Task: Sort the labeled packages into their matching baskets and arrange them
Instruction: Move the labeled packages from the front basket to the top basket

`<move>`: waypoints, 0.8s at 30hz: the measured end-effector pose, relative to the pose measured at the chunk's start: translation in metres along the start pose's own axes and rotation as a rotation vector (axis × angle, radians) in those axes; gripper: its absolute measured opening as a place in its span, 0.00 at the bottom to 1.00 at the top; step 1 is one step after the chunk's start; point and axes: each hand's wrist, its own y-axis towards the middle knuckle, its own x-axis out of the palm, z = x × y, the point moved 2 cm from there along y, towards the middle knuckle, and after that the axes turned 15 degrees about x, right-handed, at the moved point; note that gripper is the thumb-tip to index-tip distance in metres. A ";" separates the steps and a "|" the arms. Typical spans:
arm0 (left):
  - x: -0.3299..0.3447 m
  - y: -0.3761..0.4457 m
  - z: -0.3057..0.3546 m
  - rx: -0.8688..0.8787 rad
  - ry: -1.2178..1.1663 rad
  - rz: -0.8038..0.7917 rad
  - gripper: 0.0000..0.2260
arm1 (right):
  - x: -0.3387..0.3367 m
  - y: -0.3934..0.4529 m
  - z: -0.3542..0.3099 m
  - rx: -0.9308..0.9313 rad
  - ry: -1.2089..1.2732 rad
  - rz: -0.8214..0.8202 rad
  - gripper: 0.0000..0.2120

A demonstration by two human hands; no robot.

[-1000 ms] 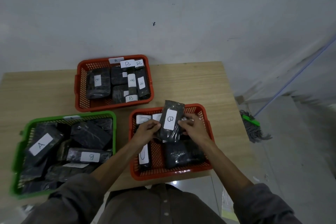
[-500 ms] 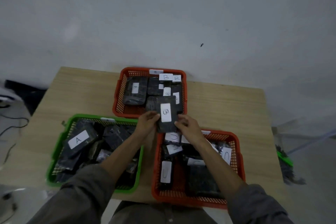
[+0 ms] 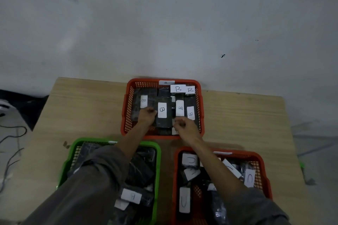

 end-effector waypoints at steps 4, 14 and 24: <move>0.006 0.010 0.000 0.054 0.135 -0.023 0.10 | 0.000 0.010 0.003 0.021 0.014 0.043 0.11; 0.003 0.004 0.000 0.213 0.375 -0.019 0.11 | -0.002 0.010 0.007 0.015 -0.002 0.055 0.10; 0.008 -0.036 0.013 0.400 0.445 -0.044 0.11 | -0.036 -0.020 0.036 -0.013 -0.031 0.153 0.11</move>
